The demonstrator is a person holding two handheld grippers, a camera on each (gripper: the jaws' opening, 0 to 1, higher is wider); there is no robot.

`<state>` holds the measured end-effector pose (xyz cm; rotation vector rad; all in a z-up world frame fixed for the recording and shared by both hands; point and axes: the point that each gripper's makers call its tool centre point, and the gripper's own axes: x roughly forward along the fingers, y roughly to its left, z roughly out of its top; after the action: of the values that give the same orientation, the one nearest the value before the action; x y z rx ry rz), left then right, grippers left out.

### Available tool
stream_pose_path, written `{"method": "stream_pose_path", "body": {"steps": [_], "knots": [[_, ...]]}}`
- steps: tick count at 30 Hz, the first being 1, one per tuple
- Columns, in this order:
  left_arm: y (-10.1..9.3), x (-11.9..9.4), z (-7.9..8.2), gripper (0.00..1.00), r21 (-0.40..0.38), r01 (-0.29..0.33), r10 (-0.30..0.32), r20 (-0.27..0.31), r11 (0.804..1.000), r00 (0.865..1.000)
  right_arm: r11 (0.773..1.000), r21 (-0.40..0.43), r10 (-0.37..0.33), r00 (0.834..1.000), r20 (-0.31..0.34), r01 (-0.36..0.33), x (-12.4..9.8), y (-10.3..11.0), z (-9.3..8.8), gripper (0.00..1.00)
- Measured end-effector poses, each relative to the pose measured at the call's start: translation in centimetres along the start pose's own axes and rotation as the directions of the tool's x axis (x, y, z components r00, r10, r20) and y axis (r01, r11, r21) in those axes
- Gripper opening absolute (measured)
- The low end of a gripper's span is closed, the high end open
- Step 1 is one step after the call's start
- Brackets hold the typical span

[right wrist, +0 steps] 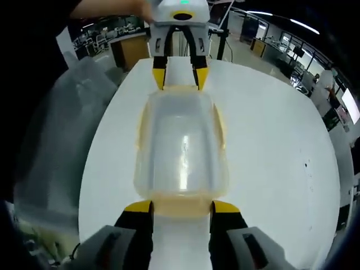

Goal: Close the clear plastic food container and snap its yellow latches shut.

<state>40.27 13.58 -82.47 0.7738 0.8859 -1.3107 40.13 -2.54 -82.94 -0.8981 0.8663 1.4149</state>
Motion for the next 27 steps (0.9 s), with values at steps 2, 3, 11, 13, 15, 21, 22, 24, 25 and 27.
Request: {"method": "stream_pose_path", "body": {"steps": [2,3,11,13,15,21,22,24,25,27], "knots": [[0.1,0.0,0.0,0.35,-0.003,0.003,-0.003,0.006,1.0,1.0,1.0,0.003,0.004,1.0,0.003,-0.004,0.1,-0.1,-0.1,0.36],[0.1,0.0,0.0,0.35,-0.005,0.003,-0.003,0.006,1.0,1.0,1.0,0.011,0.005,1.0,0.005,-0.005,0.1,-0.1,-0.1,0.36],[0.1,0.2,0.1,0.35,0.005,-0.004,0.004,0.018,1.0,1.0,1.0,0.015,0.016,1.0,0.008,-0.016,0.3,0.2,-0.3,0.36],[-0.1,0.3,0.1,0.35,0.013,-0.002,0.001,0.012,1.0,1.0,1.0,0.014,0.011,1.0,0.004,-0.011,0.4,0.3,-0.4,0.36],[-0.2,0.3,0.1,0.35,0.01,-0.001,0.0,0.017,1.0,1.0,1.0,0.019,0.012,1.0,0.002,-0.012,0.3,0.5,-0.4,0.36],[-0.3,0.3,0.2,0.35,0.029,0.004,-0.004,0.014,1.0,1.0,1.0,0.013,0.012,1.0,-0.015,-0.012,0.1,0.9,-0.4,0.36],[-0.3,0.3,0.3,0.35,0.029,0.004,-0.005,0.015,1.0,1.0,1.0,0.011,0.011,1.0,-0.017,-0.011,0.0,0.9,-0.4,0.36],[-0.3,0.3,0.2,0.35,0.029,0.008,-0.009,0.015,1.0,1.0,1.0,0.019,0.015,1.0,-0.012,-0.015,-0.1,1.0,-0.3,0.36],[-0.3,0.3,0.2,0.35,0.029,0.011,-0.011,0.016,1.0,1.0,1.0,0.02,0.016,1.0,-0.014,-0.016,-0.1,1.0,-0.3,0.36],[-0.5,0.3,0.3,0.35,0.026,0.024,-0.024,0.018,0.999,1.0,1.0,0.021,0.02,0.999,-0.027,-0.02,0.1,1.1,-0.6,0.36]]}}
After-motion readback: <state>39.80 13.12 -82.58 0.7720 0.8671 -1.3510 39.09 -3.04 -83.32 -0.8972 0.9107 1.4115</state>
